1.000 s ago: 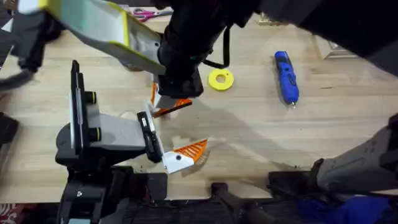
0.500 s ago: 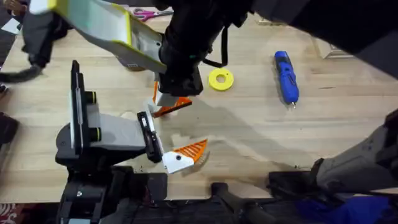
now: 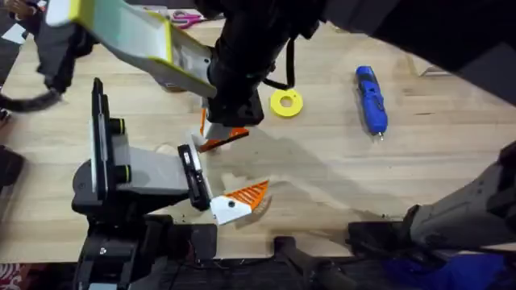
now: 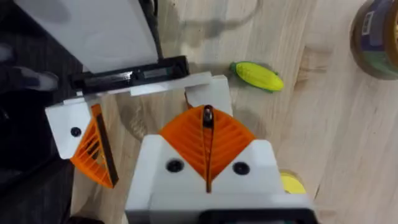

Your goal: Pick up the gripper from the table and insert it into the empty holder that is missing its gripper. Then pick up a screw, insert it into the mounting hole, and use the screwdriver to tighten it. Finally, clean up the table by picking up the vegetable and placing it into the bucket.

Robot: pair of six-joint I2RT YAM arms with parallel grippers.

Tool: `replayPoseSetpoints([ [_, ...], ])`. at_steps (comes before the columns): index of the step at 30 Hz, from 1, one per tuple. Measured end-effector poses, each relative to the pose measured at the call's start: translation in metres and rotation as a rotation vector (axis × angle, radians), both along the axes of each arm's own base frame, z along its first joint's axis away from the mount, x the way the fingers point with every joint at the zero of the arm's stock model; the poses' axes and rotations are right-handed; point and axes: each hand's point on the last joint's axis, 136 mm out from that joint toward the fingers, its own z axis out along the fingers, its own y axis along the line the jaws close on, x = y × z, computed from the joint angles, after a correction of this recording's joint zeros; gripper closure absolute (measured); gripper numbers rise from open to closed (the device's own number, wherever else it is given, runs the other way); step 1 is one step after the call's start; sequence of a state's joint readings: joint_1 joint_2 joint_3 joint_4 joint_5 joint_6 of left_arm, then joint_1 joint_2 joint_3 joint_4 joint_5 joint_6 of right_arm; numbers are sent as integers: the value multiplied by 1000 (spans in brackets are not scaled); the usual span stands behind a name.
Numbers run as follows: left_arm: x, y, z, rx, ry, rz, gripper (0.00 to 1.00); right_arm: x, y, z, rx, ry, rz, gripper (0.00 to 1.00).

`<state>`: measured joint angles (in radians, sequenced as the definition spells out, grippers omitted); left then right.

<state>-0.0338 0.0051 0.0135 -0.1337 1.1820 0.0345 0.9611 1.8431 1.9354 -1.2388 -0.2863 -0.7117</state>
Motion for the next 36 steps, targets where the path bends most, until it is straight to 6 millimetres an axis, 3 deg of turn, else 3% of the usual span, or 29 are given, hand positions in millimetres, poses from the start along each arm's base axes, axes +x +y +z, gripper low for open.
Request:
replayPoseSetpoints([
  [36, 0, 0, 0, 0, 0, 0, 15, -1, -1, -8, -14, 10, 1, 995],
])
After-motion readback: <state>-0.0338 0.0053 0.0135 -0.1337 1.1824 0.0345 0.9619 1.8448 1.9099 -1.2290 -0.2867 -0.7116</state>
